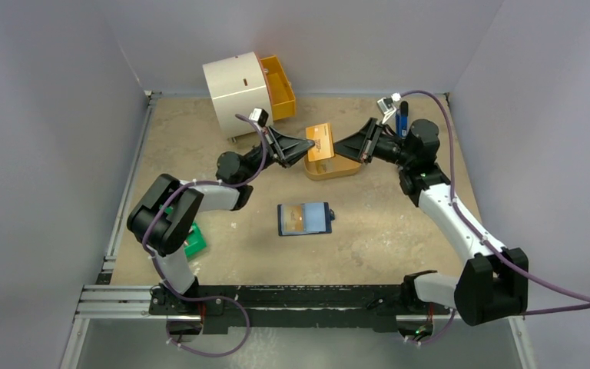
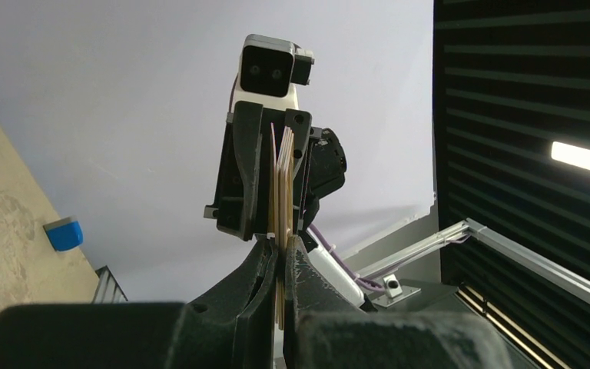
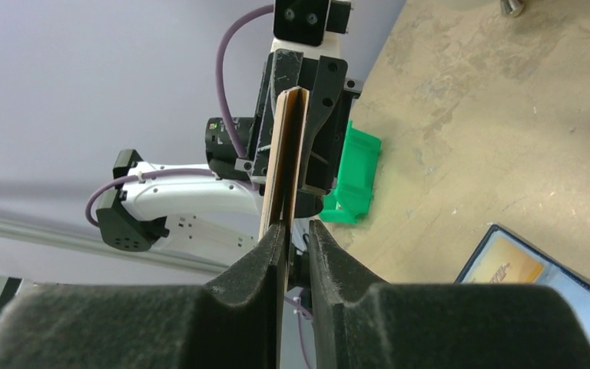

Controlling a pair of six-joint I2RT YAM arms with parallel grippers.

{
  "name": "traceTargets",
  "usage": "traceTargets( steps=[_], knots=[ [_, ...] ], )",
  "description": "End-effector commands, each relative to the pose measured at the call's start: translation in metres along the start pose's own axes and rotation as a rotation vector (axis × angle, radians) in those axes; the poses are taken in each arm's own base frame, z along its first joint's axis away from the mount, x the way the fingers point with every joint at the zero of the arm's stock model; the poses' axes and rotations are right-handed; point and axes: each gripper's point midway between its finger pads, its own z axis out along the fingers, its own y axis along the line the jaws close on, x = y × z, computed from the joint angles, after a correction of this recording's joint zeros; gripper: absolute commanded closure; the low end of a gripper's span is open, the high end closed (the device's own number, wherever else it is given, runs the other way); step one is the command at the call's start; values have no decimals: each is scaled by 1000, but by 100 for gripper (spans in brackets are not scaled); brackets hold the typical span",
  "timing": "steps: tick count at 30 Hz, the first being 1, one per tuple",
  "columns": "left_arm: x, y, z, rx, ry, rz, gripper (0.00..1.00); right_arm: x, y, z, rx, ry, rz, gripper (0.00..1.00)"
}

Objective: Put the credit cards into the card holder
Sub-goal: Adjust the credit card.

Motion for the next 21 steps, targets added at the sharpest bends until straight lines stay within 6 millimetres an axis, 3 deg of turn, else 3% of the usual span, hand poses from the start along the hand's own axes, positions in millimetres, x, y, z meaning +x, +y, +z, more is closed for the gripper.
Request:
traceTargets(
  steps=[1,5,7,10,13,21],
  knots=[
    [5,-36,11,132,33,104,100,-1,21,4,-60,33,-68,84],
    [2,-30,15,113,33,112,100,4,15,1,-29,42,-41,96],
    [-1,-18,17,69,27,120,100,-3,6,-3,35,-14,-33,100],
    [-9,14,19,-42,10,152,100,-12,-16,-10,196,-70,-70,100],
    [-20,59,19,-198,-9,206,95,-16,-40,-14,309,-93,-90,100],
    [-40,133,27,-312,8,224,100,-8,-127,5,426,-26,-109,100]
  ],
)
